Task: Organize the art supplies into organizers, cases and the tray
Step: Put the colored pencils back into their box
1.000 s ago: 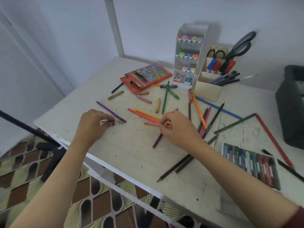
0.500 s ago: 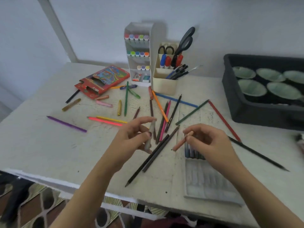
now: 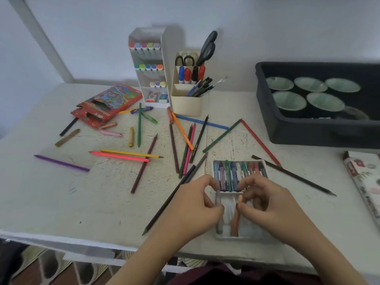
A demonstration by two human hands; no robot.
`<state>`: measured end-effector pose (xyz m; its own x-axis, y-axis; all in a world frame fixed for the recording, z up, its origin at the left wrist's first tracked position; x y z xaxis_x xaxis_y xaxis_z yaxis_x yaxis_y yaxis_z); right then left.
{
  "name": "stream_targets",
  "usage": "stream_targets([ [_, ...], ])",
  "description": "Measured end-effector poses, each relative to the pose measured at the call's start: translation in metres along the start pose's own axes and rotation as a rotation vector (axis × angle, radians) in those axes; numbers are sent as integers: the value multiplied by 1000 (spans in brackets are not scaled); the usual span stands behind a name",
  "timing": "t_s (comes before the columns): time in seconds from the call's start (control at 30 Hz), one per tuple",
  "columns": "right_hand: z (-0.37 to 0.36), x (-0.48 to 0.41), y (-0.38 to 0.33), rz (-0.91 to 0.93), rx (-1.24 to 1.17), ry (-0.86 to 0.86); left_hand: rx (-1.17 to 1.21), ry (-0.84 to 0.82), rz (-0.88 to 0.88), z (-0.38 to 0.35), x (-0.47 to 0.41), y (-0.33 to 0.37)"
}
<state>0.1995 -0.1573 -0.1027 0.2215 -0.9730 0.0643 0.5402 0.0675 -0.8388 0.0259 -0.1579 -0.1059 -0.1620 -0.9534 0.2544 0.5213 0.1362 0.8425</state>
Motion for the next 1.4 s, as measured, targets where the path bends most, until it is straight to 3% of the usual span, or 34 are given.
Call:
stream_targets([
  [0.27,-5,-1,-4,25,25,-20,-81,9,14,-5,-2,0],
  [0.73,-8,-3,-1,-16,0,10,144,0,55,-6,-1,-11],
  [0.97,-10,-5,0,17,181,-35,182,2,68,-6,-1,-12],
  [1.4,-16,-2,-1,84,300,-29,247,-6,54,-7,-2,-17],
])
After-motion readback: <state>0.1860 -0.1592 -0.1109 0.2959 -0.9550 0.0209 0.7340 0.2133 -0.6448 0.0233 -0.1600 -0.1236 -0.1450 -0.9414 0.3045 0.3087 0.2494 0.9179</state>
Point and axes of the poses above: each hand's wrist, its own x-axis away from the middle knuckle, its own z-axis out of the back of the hand, y = z × x, the point moved 2 cm from there along -x, towards the middle knuckle, and after that the axes turned 5 degrees about x, right-handed, at the moved point
